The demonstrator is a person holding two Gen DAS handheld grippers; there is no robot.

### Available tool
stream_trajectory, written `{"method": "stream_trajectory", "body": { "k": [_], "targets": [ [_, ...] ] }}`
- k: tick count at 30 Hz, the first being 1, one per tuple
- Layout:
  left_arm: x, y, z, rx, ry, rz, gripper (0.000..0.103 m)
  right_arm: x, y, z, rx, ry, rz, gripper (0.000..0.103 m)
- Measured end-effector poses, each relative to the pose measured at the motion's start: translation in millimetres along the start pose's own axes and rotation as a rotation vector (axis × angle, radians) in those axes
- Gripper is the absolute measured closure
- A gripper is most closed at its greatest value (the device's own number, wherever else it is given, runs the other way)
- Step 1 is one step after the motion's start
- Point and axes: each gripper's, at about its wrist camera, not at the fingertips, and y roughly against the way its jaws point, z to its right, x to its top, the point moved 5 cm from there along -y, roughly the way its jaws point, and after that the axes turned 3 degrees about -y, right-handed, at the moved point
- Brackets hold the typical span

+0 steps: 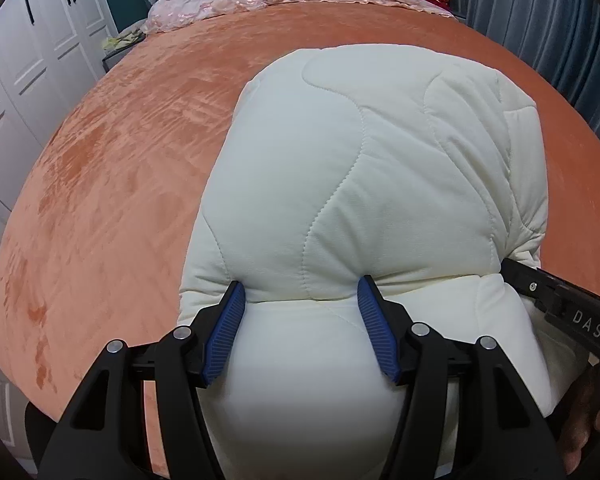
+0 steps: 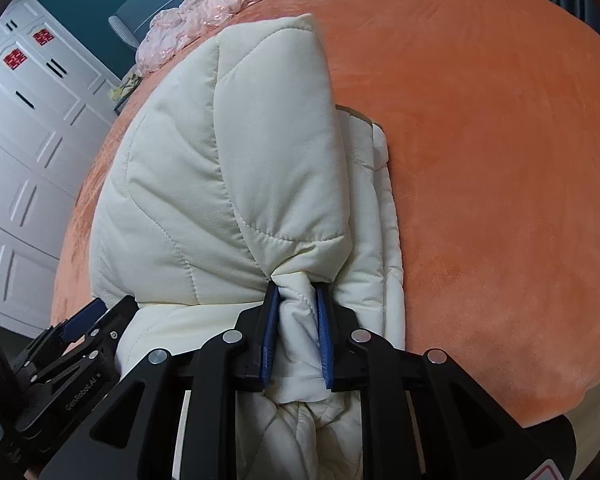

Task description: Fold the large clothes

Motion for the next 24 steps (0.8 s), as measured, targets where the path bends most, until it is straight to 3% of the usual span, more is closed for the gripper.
{"method": "stream_trajectory", "body": {
  "k": [3,6,8,13,17,20,24],
  "targets": [
    [12,17,-13,-0.081,0.030,-0.019,0.046,12,30,3,0.024,-0.076,-0.003,0.076],
    [39,29,-31,-0.110,0.077,0.009,0.042,41,72,-3,0.027,-0.098,0.129,0.073],
    [62,31,-40,-0.112,0.109,0.035,0.038,65,85,-11,0.060,-0.125,0.176,0.066],
    [121,12,-49,-0.092,0.165,0.055,0.037,112,55,-28,0.022,-0.168,0.171,0.052],
    [138,-23,-42,-0.099,0.192,0.001,0.037,122,3,-28,-0.031,-0.213,0.082,0.053],
    [132,-56,-33,-0.116,0.217,-0.050,0.037,117,-21,-24,-0.104,-0.184,0.088,0.071],
    [121,-80,-20,-0.091,0.206,-0.026,0.026,104,-49,-8,-0.126,-0.171,0.095,0.074]
  ]
}}
